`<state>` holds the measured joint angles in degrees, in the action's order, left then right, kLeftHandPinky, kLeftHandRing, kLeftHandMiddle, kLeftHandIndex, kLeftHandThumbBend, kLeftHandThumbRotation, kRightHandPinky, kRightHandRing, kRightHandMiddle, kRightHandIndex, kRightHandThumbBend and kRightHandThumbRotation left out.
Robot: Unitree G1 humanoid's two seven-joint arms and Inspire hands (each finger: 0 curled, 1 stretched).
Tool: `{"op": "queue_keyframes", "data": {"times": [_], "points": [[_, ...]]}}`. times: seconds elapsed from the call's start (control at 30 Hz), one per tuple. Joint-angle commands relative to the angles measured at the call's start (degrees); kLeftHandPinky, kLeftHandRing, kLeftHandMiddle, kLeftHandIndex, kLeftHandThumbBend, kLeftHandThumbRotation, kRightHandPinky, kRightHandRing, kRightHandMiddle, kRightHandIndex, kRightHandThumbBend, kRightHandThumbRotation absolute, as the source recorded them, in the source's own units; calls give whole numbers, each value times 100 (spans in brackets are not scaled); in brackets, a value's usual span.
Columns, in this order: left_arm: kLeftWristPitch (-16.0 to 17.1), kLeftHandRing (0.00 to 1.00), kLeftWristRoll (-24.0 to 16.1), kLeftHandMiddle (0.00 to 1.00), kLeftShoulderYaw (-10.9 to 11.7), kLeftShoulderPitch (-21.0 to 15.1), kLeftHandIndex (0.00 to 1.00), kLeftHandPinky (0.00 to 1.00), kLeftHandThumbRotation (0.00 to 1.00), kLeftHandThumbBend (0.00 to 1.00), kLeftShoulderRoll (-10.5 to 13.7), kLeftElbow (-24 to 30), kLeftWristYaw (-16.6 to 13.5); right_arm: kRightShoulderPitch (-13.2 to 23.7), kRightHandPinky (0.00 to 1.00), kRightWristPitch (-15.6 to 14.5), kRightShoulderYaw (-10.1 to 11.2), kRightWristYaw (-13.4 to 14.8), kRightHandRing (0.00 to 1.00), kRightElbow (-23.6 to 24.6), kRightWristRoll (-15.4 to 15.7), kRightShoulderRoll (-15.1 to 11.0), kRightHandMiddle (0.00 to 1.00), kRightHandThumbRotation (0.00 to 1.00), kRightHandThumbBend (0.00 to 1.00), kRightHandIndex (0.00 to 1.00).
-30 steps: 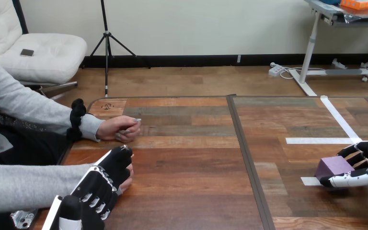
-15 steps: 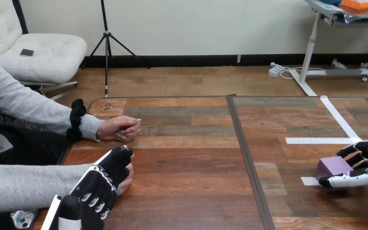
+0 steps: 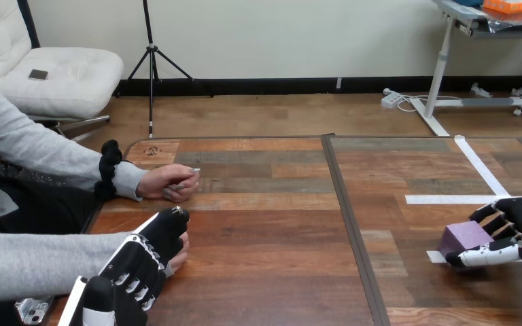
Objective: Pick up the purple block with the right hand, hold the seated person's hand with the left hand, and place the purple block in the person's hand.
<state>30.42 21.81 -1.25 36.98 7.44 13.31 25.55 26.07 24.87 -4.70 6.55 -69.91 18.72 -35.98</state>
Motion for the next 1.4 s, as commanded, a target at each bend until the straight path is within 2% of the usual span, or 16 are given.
{"op": "queue_keyframes", "data": {"times": [0.0,0.37,0.8,1.1,1.37], "points": [[66,93,14,88,48,-273,82,94,100,87,-8,166,8,246,38,202,-85,-37,42,238,57,16,46,0,82,47],[96,93,47,88,51,-300,82,95,100,87,-29,113,37,251,37,479,-93,-197,41,243,64,-65,45,0,79,46],[77,92,23,87,37,-314,81,94,100,86,-71,120,-10,263,39,823,-82,-191,42,260,38,-140,46,0,78,46],[-5,92,31,87,41,-304,81,94,100,85,-24,173,-22,301,39,883,-10,-272,42,348,-56,-166,45,0,79,46],[-77,93,-6,88,81,-306,81,95,100,85,41,207,-25,302,33,980,66,-390,37,484,-167,-198,42,0,79,46]]}}
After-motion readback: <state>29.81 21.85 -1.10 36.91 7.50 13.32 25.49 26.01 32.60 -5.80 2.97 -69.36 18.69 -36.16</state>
